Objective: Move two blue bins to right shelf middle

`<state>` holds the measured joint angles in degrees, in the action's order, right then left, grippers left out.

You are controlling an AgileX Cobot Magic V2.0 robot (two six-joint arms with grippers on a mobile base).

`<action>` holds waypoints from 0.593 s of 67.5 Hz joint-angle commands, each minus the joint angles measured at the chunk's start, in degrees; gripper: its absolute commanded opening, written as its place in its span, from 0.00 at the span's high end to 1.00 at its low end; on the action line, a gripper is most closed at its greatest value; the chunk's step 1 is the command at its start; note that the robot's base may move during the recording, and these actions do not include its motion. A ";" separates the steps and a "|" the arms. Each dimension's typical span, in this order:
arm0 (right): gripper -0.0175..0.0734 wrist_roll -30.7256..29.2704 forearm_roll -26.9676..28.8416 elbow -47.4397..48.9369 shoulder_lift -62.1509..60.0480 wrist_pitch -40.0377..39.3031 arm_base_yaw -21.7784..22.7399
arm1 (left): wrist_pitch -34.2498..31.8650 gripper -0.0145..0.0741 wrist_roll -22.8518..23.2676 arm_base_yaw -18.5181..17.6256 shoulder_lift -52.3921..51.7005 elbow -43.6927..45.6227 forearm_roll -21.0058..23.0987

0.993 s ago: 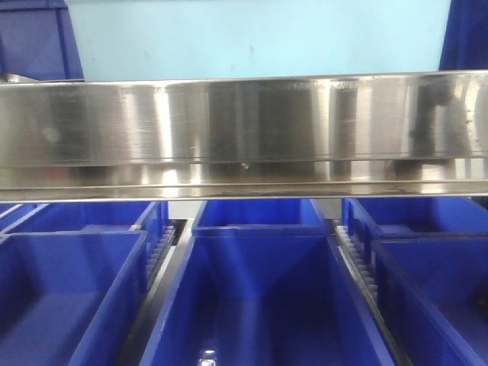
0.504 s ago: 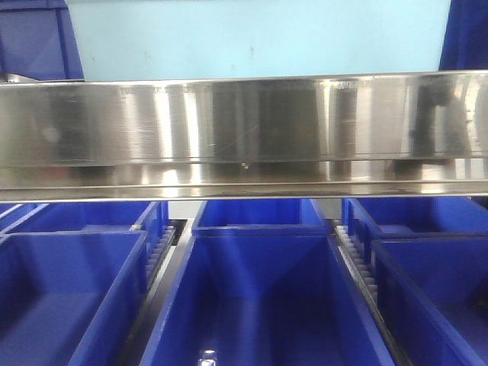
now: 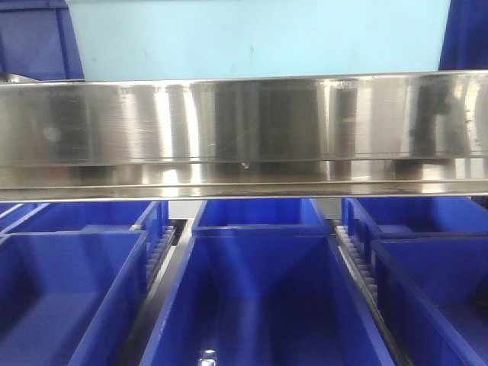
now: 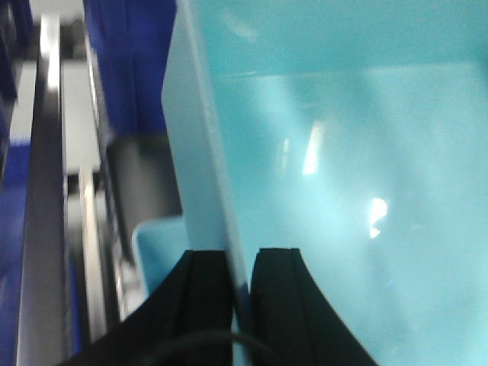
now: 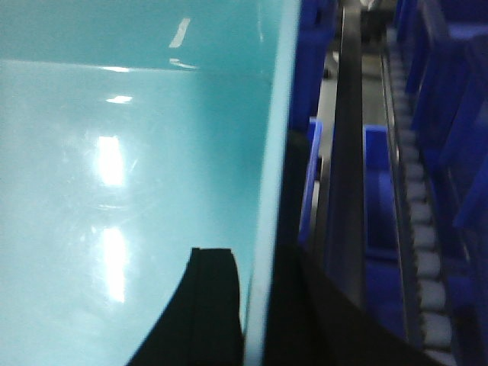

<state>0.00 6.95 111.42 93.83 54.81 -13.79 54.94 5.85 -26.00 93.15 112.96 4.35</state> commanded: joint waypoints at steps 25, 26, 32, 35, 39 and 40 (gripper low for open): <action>0.98 -0.95 6.73 0.39 1.85 1.09 -0.12 | 5.31 0.96 -0.67 0.07 2.66 1.16 -3.81; 0.98 -0.95 7.13 0.39 1.85 1.09 -0.12 | 5.31 0.96 -0.67 0.07 2.66 1.28 -3.95; 0.98 -0.95 8.52 0.39 1.85 1.09 -0.12 | 5.78 0.96 -0.67 0.07 2.66 2.88 -4.35; 0.98 -0.95 9.10 0.39 1.85 1.09 -0.12 | 5.94 0.96 -0.67 0.07 2.66 3.69 -4.35; 0.98 -0.95 9.48 0.39 1.85 1.78 -0.12 | 6.68 0.96 -0.67 0.07 2.66 5.29 -3.98; 0.98 -0.95 9.48 0.39 1.85 1.95 -0.12 | 6.99 0.96 -0.67 0.07 2.66 5.57 -3.98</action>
<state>-0.42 12.23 111.44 96.37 57.88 -13.79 62.56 6.07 -25.79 96.13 116.39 -0.72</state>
